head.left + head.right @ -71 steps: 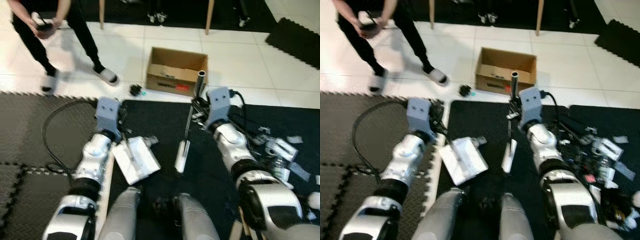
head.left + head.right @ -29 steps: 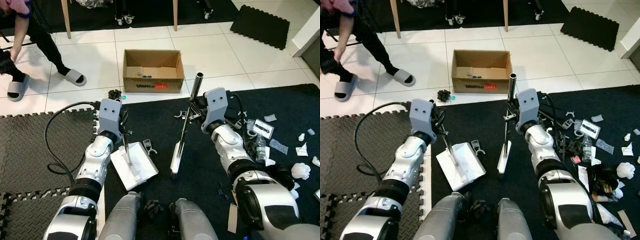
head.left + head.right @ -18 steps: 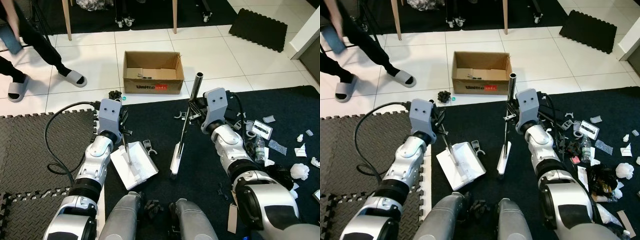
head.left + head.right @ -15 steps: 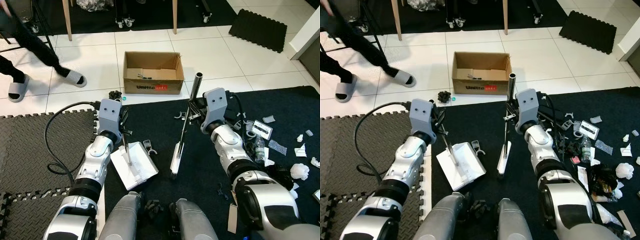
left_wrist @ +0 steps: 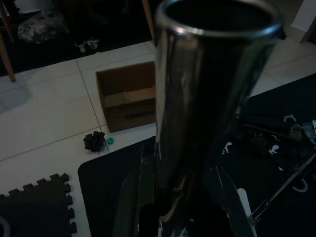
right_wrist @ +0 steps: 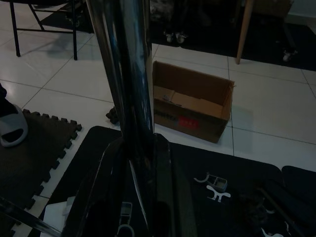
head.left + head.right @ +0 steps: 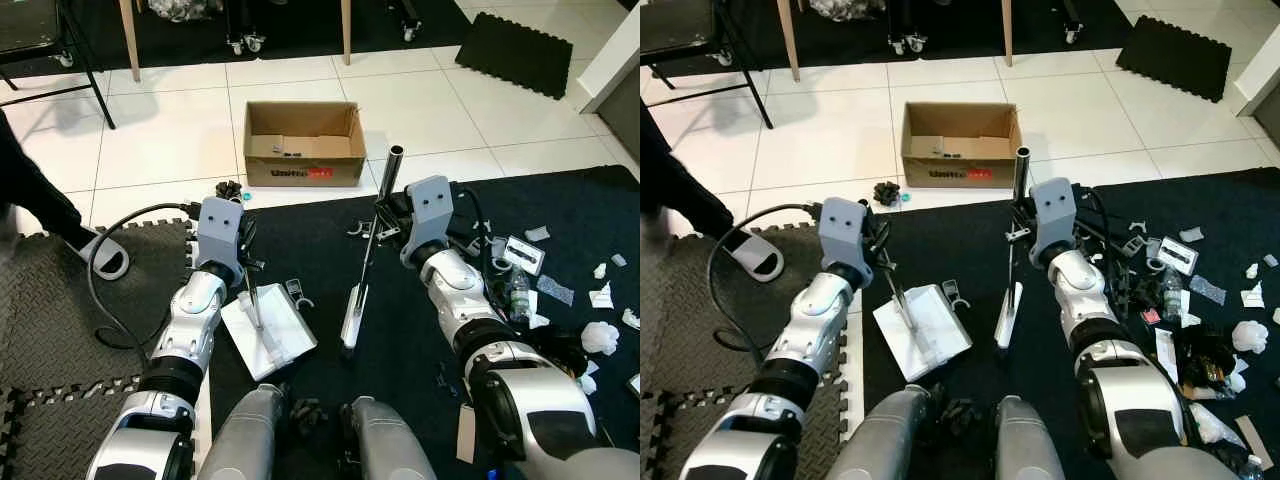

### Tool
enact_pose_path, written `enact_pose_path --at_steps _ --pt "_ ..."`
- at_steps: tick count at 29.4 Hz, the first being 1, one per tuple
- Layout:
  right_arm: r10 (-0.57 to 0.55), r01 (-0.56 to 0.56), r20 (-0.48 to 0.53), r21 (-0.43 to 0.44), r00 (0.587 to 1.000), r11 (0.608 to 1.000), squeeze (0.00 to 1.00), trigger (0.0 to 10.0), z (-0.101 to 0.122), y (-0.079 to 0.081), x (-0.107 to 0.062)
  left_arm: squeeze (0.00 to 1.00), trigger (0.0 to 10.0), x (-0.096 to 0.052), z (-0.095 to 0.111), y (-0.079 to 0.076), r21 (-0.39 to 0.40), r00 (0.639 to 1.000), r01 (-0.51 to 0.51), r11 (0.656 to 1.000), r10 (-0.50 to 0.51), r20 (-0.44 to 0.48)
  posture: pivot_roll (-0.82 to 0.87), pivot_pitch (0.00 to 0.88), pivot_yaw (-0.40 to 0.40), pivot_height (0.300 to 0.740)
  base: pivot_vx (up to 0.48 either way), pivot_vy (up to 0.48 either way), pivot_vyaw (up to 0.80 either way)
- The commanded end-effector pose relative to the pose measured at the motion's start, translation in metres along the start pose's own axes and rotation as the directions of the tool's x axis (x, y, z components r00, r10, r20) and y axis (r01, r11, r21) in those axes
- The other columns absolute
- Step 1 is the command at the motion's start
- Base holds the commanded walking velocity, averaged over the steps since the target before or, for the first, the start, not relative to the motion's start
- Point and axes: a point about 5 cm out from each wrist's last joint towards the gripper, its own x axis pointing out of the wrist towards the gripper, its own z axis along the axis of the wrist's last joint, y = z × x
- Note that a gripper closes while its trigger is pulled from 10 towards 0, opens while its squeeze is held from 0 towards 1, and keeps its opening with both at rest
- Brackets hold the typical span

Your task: Sweep floor

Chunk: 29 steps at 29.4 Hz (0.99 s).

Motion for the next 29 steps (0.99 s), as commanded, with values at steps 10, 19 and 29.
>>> enact_pose_path --at_steps 10,19,29 --pt "0.004 -0.004 0.007 0.003 1.000 1.000 0.00 10.0 0.0011 0.0001 0.0008 0.00 10.0 0.0010 0.0037 -0.0009 0.008 0.999 -0.030 1.000 0.029 0.025 0.01 0.119 -0.044 0.740 0.000 0.000 0.00" --pt "0.009 -0.009 0.009 0.010 1.000 1.000 0.00 10.0 0.0024 0.0011 0.0021 0.00 10.0 0.0018 0.0031 -0.0030 0.009 0.999 -0.047 0.999 0.047 0.023 0.01 0.112 -0.044 0.740 0.000 0.000 0.00" --pt "0.014 -0.014 0.006 0.007 1.000 1.000 0.00 10.0 0.0027 0.0015 0.0028 0.00 10.0 0.0023 0.0030 -0.0059 0.015 0.999 -0.035 0.999 0.035 0.024 0.01 0.095 -0.045 0.740 0.000 0.000 0.00"
